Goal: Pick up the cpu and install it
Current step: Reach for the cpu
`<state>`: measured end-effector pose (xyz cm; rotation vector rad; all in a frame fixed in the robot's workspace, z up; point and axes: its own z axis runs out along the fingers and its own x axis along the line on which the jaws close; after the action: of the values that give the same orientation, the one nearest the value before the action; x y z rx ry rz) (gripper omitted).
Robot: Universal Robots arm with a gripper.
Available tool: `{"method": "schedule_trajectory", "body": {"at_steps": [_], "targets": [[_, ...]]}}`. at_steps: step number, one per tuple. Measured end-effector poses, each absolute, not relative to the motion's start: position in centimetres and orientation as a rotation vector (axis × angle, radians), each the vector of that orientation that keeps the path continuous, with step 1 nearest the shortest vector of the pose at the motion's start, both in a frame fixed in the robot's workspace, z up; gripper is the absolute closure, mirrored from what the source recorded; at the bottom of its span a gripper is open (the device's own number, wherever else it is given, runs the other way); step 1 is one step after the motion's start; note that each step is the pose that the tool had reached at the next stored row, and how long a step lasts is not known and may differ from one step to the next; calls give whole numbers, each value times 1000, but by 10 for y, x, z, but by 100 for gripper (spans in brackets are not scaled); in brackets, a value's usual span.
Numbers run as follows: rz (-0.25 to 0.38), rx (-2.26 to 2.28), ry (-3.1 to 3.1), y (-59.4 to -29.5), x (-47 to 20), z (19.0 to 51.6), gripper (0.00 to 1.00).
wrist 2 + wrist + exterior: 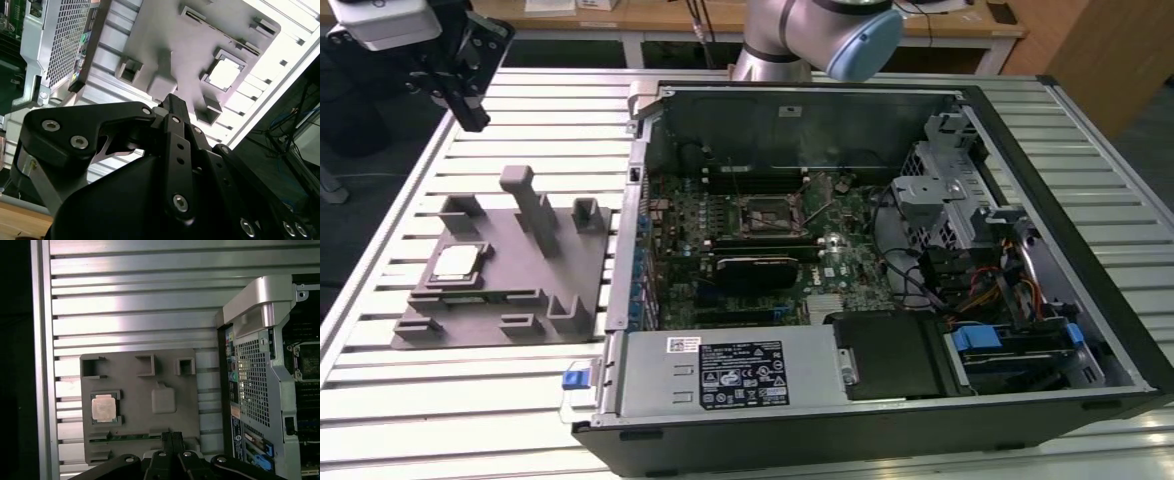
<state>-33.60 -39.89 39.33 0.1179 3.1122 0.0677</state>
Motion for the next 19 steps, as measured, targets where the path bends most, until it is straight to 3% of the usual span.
{"method": "schedule_trajectory", "body": {"at_steps": [19], "targets": [[68,118,3112,-399,-365,393,89]]}}
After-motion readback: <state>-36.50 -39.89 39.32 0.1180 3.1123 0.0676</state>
